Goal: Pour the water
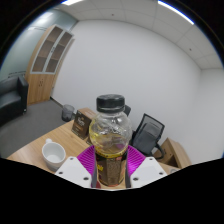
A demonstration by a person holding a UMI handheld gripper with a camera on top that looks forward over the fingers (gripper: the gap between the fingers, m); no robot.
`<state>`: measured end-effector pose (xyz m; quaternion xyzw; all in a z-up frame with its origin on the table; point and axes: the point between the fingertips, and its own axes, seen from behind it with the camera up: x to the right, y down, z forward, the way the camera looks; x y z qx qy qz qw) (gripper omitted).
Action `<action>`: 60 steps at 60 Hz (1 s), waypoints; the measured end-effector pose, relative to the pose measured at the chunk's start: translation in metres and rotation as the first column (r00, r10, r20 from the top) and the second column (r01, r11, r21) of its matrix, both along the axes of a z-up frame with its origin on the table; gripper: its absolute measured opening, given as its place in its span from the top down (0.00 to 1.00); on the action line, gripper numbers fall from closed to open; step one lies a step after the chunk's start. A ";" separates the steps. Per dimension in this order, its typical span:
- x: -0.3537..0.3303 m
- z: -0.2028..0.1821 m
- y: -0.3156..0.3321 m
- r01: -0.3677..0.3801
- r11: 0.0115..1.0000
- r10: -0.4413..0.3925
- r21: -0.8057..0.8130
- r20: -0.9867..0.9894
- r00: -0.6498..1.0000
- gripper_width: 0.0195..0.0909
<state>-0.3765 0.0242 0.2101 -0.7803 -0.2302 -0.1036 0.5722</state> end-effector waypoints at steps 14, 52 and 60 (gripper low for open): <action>0.016 -0.072 -0.004 0.010 0.995 -0.045 -0.101 -0.353 0.934 0.74; 0.024 -0.073 -0.061 0.070 0.979 -0.146 -0.194 -0.412 0.900 0.07; 0.032 -0.039 -0.127 0.158 0.957 -0.240 -0.241 -0.361 0.901 0.07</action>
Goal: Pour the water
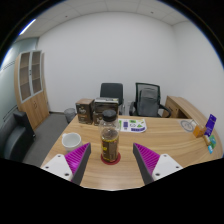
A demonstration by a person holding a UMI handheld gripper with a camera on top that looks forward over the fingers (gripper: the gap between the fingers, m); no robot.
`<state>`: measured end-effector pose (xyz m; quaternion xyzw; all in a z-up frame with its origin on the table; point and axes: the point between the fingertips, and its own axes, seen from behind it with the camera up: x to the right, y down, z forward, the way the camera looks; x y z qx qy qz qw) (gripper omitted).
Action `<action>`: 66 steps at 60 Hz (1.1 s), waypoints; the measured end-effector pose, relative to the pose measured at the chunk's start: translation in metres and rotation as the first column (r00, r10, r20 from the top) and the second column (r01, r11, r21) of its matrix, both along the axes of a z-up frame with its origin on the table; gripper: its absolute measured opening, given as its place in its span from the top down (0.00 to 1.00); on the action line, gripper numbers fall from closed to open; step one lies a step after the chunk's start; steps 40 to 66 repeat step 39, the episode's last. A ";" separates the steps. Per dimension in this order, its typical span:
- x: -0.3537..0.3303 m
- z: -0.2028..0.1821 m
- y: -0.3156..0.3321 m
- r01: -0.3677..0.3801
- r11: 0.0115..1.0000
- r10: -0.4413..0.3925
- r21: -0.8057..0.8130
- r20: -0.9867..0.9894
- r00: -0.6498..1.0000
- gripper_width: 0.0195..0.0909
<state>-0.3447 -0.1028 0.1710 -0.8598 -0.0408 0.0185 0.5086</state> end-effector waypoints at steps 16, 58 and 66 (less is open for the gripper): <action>-0.009 0.030 -0.096 0.115 0.992 -0.111 -0.059 0.058 0.992 0.07; -0.006 0.049 -0.117 0.147 0.989 -0.144 -0.030 0.089 0.986 0.07; -0.006 0.049 -0.117 0.147 0.989 -0.144 -0.030 0.089 0.986 0.07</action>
